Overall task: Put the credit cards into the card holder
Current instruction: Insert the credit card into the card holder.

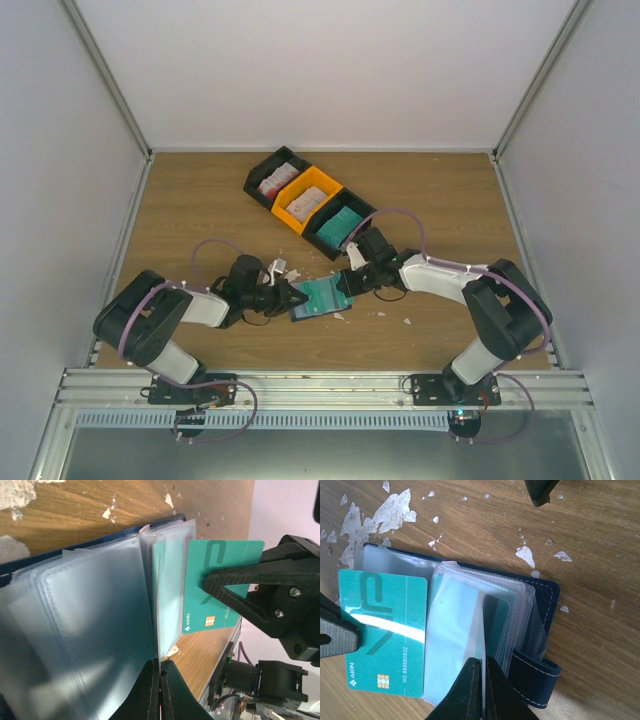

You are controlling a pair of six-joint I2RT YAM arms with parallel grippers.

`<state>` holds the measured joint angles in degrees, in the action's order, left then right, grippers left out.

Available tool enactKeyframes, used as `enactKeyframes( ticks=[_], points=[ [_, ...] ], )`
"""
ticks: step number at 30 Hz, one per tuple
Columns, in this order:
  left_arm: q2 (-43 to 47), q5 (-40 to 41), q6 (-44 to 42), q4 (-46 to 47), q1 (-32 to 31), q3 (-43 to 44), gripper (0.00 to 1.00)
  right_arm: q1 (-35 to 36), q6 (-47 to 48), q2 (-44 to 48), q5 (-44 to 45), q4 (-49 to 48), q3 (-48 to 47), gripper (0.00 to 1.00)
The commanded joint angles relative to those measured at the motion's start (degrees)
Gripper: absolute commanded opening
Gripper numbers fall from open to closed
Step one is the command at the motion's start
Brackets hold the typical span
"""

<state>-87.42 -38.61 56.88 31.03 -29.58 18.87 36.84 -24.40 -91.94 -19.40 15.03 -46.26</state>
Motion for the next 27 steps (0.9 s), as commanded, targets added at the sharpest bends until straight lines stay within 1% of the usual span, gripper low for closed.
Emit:
enactKeyframes(
  ticks=[1,5,11,17,20,27],
  points=[
    [-2.4,-1.1,-2.6,1.8,-0.2,1.3,0.0,-0.5,0.3,-2.7,7.4,2.6,1.0,0.04],
    [-2.9,0.5,-5.1,-0.9,-0.2,2.7,0.0,-0.5,0.3,-2.9,7.3,2.5,1.1,0.04],
    [-4.7,1.3,-7.4,-2.1,-0.2,4.1,0.0,-0.5,0.4,-3.1,7.3,2.1,1.3,0.04],
    [-4.2,3.6,-8.2,-4.1,0.0,4.3,0.0,-0.5,0.3,-3.4,7.1,1.8,1.5,0.04],
    [-3.6,3.2,-7.1,-2.0,-0.1,3.0,0.0,-0.5,0.1,-3.5,6.9,1.6,1.5,0.04],
    [-7.0,0.4,-5.6,1.6,-1.0,3.1,0.0,-0.5,-0.1,-4.1,6.4,1.2,1.2,0.04]
  ],
)
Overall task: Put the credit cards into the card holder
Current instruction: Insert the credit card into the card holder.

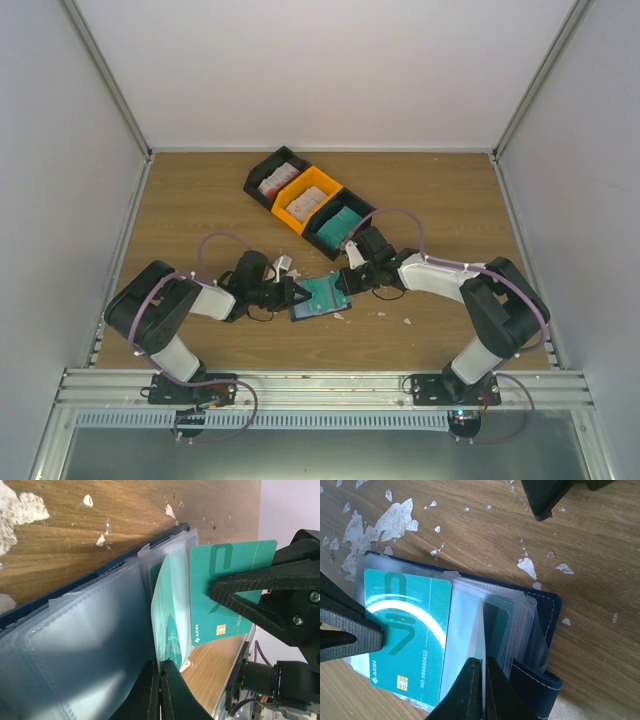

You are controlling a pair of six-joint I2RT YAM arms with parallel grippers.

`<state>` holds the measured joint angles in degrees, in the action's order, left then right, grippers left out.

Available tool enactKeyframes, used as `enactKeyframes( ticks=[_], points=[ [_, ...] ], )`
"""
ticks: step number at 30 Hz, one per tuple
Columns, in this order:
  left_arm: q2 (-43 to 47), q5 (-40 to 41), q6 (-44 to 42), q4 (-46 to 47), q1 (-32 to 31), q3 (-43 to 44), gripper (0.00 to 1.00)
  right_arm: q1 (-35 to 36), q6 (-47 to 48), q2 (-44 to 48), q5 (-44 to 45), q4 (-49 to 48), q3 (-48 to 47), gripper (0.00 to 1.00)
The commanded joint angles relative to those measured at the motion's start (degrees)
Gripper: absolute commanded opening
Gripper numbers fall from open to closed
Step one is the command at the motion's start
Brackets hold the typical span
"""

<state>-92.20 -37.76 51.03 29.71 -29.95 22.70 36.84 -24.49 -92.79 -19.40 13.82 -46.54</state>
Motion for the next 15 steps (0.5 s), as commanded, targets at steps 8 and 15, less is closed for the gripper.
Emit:
enactKeyframes(
  ticks=[8,15],
  points=[
    [-4.9,-2.2,0.9,4.9,-1.2,0.1,0.0,-0.5,-0.2,-3.0,6.2,2.2,2.0,0.04],
    [0.2,2.5,0.1,0.6,-1.2,-1.3,0.0,-0.5,-0.2,-2.3,6.9,2.6,2.0,0.04]
  ],
)
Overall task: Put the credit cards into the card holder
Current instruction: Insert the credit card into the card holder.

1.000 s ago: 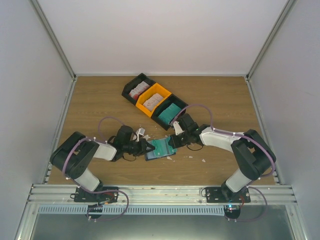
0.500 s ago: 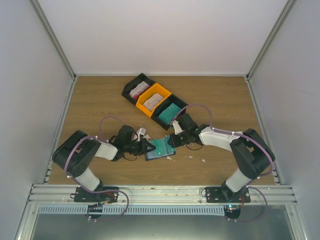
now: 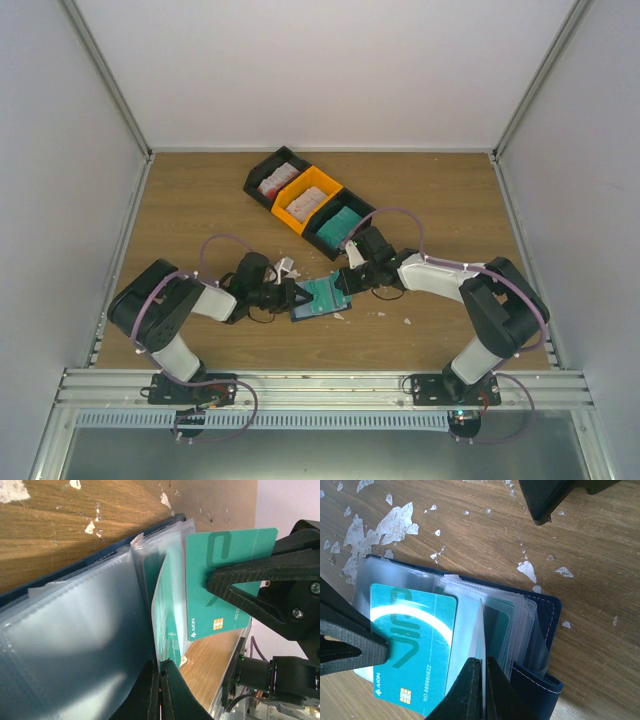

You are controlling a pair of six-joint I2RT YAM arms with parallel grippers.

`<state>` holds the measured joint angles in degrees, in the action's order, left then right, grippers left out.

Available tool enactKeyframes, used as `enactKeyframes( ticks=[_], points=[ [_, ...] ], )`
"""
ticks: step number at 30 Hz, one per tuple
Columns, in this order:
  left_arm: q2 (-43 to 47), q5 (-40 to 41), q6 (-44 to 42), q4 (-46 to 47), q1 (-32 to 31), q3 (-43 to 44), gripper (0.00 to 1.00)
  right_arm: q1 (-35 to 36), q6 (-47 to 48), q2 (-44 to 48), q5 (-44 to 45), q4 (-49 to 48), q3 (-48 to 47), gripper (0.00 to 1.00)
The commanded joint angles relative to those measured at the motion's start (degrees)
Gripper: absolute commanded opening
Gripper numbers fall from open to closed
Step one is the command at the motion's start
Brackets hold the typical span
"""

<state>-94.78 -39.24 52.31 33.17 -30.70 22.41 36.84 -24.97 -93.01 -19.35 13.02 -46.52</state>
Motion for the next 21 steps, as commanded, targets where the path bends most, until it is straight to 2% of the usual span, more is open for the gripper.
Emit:
enactKeyframes(
  ticks=[1,15,21],
  points=[
    [3.3,3.7,-1.3,-3.0,-0.5,-1.0,0.0,-0.5,0.4,-2.2,6.9,3.3,2.0,0.04],
    [13.1,13.1,-3.6,-13.5,-0.2,-1.3,0.0,-0.5,0.4,-2.0,7.1,3.3,2.2,0.03],
    [10.8,10.8,-3.5,-11.2,-0.2,-1.3,0.0,-0.5,0.5,-2.2,6.8,3.1,2.0,0.03]
  ],
)
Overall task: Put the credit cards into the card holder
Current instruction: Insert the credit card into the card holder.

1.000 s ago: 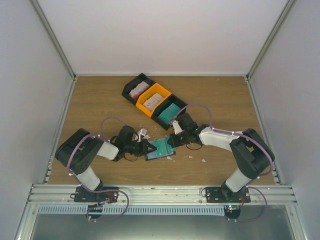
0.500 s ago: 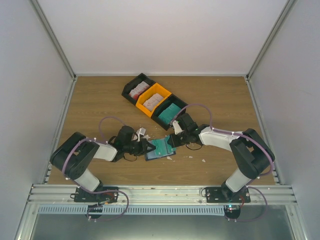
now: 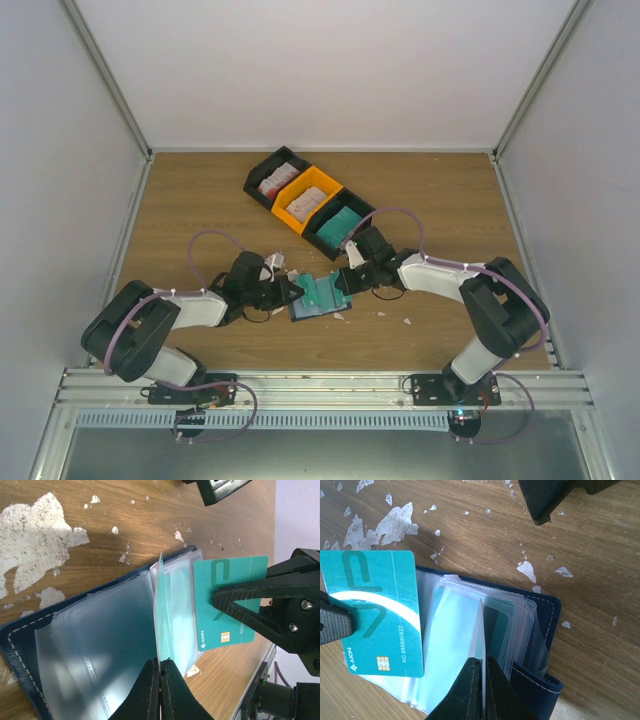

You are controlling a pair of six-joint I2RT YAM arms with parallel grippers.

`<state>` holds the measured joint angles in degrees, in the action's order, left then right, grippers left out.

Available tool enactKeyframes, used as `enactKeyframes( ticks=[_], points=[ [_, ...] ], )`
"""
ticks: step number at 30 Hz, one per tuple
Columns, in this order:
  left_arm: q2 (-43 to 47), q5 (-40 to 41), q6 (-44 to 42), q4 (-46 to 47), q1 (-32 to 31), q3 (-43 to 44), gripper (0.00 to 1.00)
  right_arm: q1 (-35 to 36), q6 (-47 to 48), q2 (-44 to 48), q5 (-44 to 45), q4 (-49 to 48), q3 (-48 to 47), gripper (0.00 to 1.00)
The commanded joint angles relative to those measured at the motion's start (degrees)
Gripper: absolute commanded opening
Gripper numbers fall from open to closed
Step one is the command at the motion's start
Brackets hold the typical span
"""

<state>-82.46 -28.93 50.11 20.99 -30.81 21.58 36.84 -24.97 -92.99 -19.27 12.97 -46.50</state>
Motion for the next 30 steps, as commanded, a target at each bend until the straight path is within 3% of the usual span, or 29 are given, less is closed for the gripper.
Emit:
enactKeyframes(
  ticks=[1,22,30],
  points=[
    [-2.1,-0.1,-1.1,1.5,0.0,-0.6,0.0,-0.4,0.5,-2.2,6.7,3.1,1.9,0.04],
    [-17.4,-10.6,5.8,17.9,-0.2,-0.5,0.0,-0.5,0.3,-2.3,6.3,2.7,2.1,0.04],
    [-20.0,-11.0,5.6,18.2,-1.2,1.7,0.0,-0.5,-0.1,-2.0,5.8,1.8,2.3,0.03]
  ],
)
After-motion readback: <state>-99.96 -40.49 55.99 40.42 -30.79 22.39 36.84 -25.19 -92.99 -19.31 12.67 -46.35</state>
